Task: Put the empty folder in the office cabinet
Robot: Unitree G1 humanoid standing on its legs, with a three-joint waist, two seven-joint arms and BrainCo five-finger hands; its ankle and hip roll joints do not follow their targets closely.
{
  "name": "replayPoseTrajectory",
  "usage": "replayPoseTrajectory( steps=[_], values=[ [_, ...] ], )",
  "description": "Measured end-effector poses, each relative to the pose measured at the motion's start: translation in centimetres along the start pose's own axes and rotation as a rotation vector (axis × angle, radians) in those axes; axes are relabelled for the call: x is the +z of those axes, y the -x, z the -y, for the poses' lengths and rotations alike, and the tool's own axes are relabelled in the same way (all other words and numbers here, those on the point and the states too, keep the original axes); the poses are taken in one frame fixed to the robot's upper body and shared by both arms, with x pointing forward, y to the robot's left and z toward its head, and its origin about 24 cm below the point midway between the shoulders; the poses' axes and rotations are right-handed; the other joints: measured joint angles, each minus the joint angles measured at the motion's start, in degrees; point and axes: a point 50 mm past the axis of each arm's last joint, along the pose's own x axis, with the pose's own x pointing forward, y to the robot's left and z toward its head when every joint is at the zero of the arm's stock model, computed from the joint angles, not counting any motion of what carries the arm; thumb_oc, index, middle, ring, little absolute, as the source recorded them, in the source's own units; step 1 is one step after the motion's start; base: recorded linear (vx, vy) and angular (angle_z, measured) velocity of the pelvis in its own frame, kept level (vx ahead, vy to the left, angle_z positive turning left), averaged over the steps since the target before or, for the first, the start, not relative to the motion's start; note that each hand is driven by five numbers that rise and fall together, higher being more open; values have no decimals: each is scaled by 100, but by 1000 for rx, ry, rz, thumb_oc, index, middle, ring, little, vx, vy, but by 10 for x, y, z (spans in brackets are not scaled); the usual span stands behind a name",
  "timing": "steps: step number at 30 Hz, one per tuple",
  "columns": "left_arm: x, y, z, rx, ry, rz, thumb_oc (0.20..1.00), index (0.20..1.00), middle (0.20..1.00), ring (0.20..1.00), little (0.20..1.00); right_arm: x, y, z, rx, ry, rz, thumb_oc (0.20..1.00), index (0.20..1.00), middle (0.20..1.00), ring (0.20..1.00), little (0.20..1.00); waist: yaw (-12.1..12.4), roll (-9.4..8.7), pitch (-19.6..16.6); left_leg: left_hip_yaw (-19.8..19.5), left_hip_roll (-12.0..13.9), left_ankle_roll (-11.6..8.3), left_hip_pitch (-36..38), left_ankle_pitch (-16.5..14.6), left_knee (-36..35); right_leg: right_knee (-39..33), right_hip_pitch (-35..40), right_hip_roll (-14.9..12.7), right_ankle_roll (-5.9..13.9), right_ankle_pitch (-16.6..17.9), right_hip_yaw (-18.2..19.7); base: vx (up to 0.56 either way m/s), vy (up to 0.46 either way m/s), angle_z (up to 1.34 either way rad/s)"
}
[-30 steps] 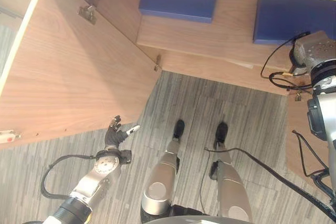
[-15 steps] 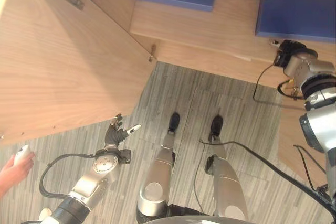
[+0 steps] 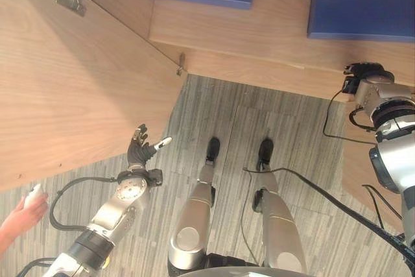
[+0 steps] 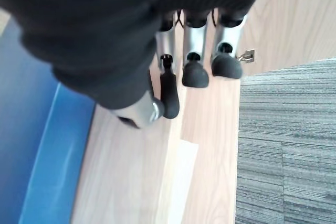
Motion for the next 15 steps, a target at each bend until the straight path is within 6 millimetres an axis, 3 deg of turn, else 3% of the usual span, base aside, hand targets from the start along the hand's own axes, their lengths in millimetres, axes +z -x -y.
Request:
replayPoseTrajectory(
  steps=[6, 7, 8, 9, 10, 15],
  values=[
    [0, 0, 1, 4, 6, 0, 1000, 1000, 1000, 1000, 1000, 2, 0, -4, -34, -8, 26, 219, 219, 219, 219, 219, 3, 1, 0, 2, -1, 0, -8, 0, 0, 0, -12, 0, -2, 0, 0, 0, 0, 0],
    [0, 0, 1, 6, 6, 1, 1000, 1000, 1000, 1000, 1000, 2, 0, -5, -37, -9, 27, 504, 504, 504, 504, 504, 3, 1, -1, 3, -1, 0, -8, 0, 0, 0, -13, 0, -2, 0, 0, -14, -30, 0],
    [0, 0, 1, 8, 7, 1, 1000, 1000, 1000, 1000, 1000, 2, 0, -6, -37, -7, 27, 485, 485, 485, 485, 485, 9, 1, -1, 2, -1, 0, -9, 0, 0, 0, -15, 1, -2, 0, 0, -16, -40, 0],
    [0, 0, 1, 13, 7, 2, 1000, 1000, 1000, 1000, 1000, 3, 0, -9, -29, -6, 28, 288, 288, 288, 288, 288, 13, 2, -1, 0, -1, 0, -16, 1, 0, 0, -23, 1, -4, 1, -1, -15, -48, 0],
    [2, -1, 1, 16, 7, 9, 1000, 1000, 1000, 1000, 1000, 6, 1, -13, -5, -4, 37, 200, 200, 200, 200, 200, 20, 4, -2, -1, -1, -3, -52, 3, 8, 0, -56, 1, -5, 2, -2, -10, -40, 1],
    [6, -4, 2, 14, 8, 23, 1000, 1000, 1000, 1000, 1000, 24, 7, -43, 93, 37, 104, 200, 200, 200, 200, 200, 43, 13, -5, 2, 1, -6, -72, 5, 30, 0, -69, 6, -52, 38, -6, 0, -8, 0]
  ],
)
